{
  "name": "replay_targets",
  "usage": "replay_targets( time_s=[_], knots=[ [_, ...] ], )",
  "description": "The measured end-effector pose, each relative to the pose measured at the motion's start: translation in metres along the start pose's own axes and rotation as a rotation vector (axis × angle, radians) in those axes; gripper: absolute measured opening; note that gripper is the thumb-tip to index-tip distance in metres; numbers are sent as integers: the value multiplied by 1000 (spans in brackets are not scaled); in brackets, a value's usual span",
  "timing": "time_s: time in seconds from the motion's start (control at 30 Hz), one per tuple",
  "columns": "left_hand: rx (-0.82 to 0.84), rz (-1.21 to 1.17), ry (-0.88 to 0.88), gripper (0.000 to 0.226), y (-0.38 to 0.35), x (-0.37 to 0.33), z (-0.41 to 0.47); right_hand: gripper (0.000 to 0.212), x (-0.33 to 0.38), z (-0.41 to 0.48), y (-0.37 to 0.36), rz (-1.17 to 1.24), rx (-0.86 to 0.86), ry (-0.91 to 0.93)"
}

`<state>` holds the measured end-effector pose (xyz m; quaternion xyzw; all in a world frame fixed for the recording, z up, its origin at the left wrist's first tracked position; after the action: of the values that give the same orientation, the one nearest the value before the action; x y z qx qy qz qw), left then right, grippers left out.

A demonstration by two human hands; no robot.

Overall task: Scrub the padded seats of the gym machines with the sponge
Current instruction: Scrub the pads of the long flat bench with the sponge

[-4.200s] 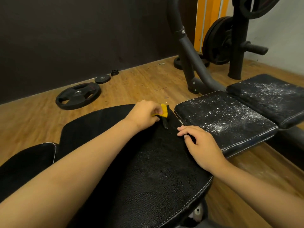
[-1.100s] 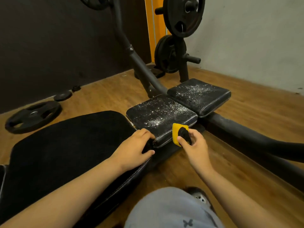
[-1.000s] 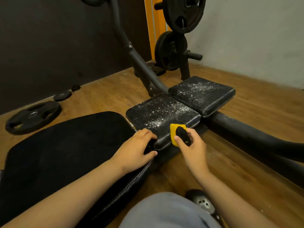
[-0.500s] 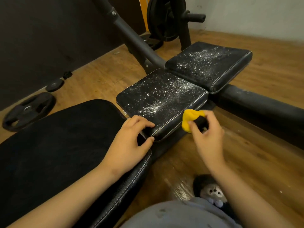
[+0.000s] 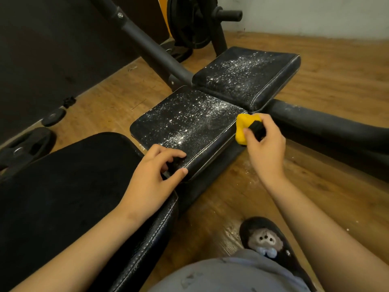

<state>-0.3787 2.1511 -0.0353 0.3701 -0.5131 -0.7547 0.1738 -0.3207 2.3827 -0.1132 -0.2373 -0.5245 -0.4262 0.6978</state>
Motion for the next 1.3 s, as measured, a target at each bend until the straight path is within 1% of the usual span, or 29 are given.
replay_targets(
  time_s=[0.07,0.1,0.2,0.23,0.27,0.33,0.37,0.4,0.5,0.57,0.63,0.7,0.77,0.83,0.87,0.93,1.0,1.07,1.1,1.13,1.2,1.23,1.3],
  knots=[
    [-14,-5,6,30,-2,-1,-1,28,7,-17,-2,42,-10,19],
    [-16,0,3,30,-3,0,-1,29,11,-31,-6,70,21,42],
    [-25,7,1,31,-2,0,-2,32,20,-71,-18,126,220,112],
    [-25,7,-1,31,-2,0,-2,32,20,-71,-19,153,218,114],
    [-25,8,-3,31,-2,0,-2,31,17,-60,-18,192,145,97],
    [-28,10,-5,31,-3,1,-3,26,4,-25,-15,242,-59,-17],
    [-31,9,-4,30,-3,1,-3,23,-3,-5,-12,254,-126,-99],
    [-32,7,-3,30,-3,1,-3,21,-11,12,-11,272,-158,-189],
    [-34,0,-2,29,-3,0,-3,17,-31,36,-11,388,-133,-396],
    [-34,-2,-6,29,-3,0,-2,16,-30,30,-12,516,-133,-471],
    [-38,-5,2,29,-3,0,-1,19,-20,4,-17,678,-139,-517],
    [-41,-10,13,28,-3,0,-1,23,-10,-38,-25,745,-77,-551],
    [-40,-11,13,28,-3,0,-1,22,1,-74,-30,725,65,-587],
    [-40,-9,12,28,-3,0,-2,17,11,-82,-26,732,192,-625],
    [-39,-10,12,28,-3,0,-2,15,13,-76,-22,786,196,-642],
    [-38,-17,16,28,-2,-1,-2,14,11,-51,-13,878,83,-666],
    [-34,-16,21,28,-2,-2,-3,13,8,-27,-9,845,-64,-649],
    [-31,-12,22,29,-1,-1,-4,16,8,-29,-15,775,-87,-629],
    [-33,-13,21,28,-1,-1,-4,18,8,-42,-20,752,-52,-638],
    [-37,-14,20,29,0,-2,-4,20,11,-59,-24,742,21,-650],
    [-36,-7,16,29,0,-3,-4,19,21,-91,-31,722,228,-668],
    [-34,6,11,29,0,-3,-4,18,24,-101,-33,690,308,-647],
    [-30,27,6,30,0,-2,-4,18,28,-106,-33,606,364,-543]
  ],
)
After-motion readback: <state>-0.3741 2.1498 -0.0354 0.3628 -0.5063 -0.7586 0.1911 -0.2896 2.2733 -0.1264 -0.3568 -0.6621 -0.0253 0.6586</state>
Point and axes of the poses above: each hand's wrist, its own z-axis towards the middle knuckle, its own y-axis out of the back of the hand, x = y × z, the point moved 1 cm from there along z, towards the middle knuckle, and after that the axes turned 10 degrees about z, right-handed, at the moved point
